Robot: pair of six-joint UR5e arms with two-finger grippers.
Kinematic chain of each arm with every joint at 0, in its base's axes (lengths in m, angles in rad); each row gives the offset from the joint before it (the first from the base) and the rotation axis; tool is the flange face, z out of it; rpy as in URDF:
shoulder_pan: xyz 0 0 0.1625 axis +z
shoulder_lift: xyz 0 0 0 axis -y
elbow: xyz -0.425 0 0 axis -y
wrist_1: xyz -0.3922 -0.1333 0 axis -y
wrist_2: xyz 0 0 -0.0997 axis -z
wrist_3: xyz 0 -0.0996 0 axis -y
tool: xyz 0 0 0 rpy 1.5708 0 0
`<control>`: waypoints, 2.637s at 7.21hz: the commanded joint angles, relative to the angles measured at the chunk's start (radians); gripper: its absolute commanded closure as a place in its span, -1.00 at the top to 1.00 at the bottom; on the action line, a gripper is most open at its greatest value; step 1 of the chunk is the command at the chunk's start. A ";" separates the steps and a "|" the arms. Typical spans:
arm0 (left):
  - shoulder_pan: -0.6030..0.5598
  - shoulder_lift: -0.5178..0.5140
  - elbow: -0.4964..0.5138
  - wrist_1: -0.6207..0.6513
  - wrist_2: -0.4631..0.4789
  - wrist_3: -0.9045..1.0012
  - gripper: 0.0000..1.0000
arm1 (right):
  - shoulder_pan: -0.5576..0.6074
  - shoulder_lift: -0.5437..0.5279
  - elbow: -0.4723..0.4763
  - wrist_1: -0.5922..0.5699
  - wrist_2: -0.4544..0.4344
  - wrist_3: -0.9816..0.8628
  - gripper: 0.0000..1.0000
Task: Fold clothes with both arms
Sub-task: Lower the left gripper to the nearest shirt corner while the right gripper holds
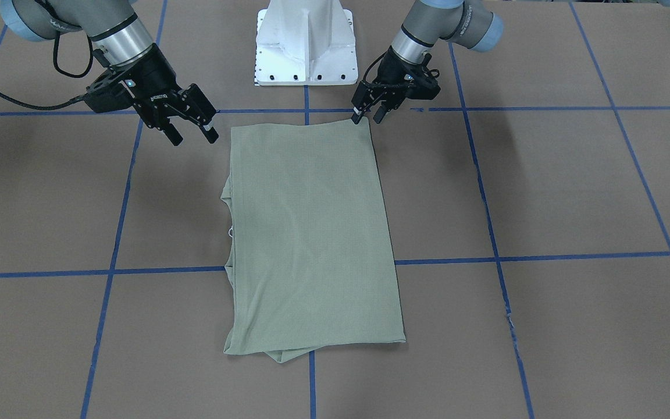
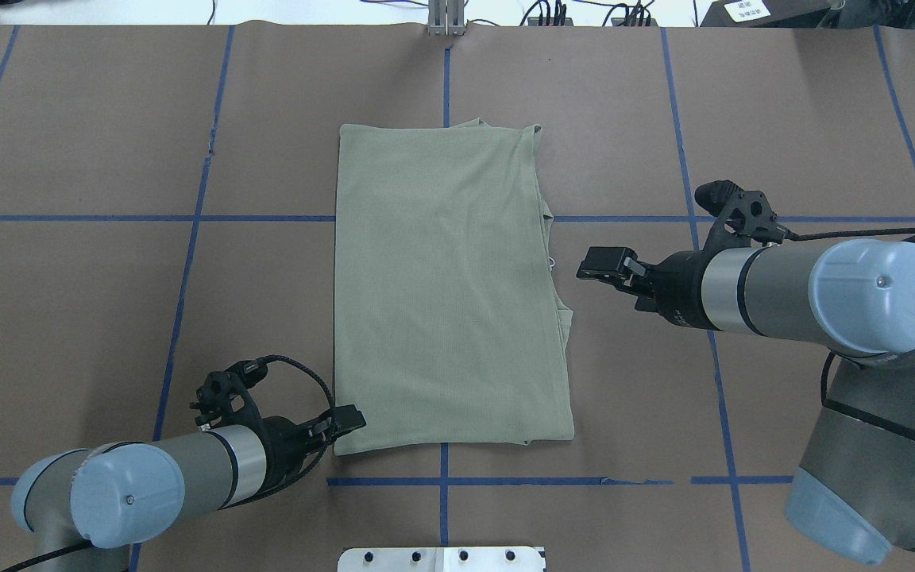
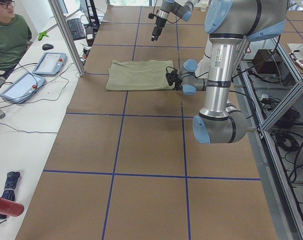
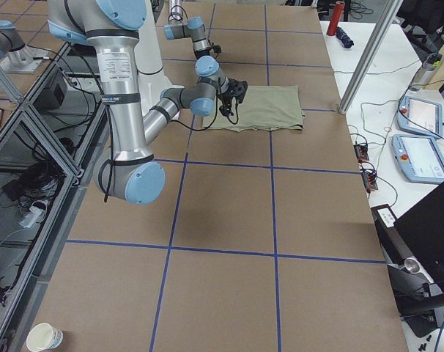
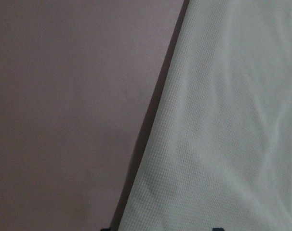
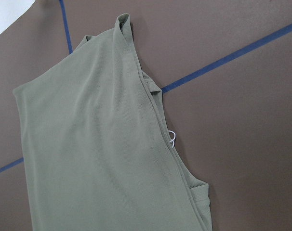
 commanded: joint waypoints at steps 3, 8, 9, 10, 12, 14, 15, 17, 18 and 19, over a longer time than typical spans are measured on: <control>0.028 -0.004 0.022 0.001 0.016 0.001 0.47 | 0.000 -0.001 0.000 0.001 0.000 0.000 1.00; 0.029 -0.021 0.041 0.000 0.016 0.012 0.46 | 0.000 -0.003 -0.002 0.000 0.000 0.000 1.00; 0.029 -0.021 0.041 0.000 0.016 0.012 0.46 | 0.000 -0.001 0.000 0.000 0.000 0.000 1.00; 0.029 -0.022 0.041 0.000 0.016 0.012 0.46 | -0.002 -0.003 0.000 0.000 0.000 0.001 1.00; 0.029 -0.036 0.041 0.001 0.016 0.012 0.46 | -0.002 -0.004 0.000 0.000 0.000 0.001 1.00; 0.029 -0.039 0.041 0.001 0.018 0.012 0.41 | -0.002 -0.005 -0.002 0.000 0.000 0.001 1.00; 0.029 -0.042 0.041 0.001 0.018 0.012 0.35 | 0.000 -0.003 -0.002 0.000 0.000 0.001 1.00; 0.029 -0.042 0.042 0.003 0.018 0.014 0.35 | -0.002 -0.001 -0.002 0.000 -0.002 0.001 1.00; 0.029 -0.041 0.042 0.003 0.018 0.014 0.32 | -0.002 -0.001 -0.003 0.000 -0.002 0.001 1.00; 0.028 -0.042 0.041 0.001 0.019 0.012 -0.11 | -0.008 -0.001 -0.003 0.000 -0.011 0.001 1.00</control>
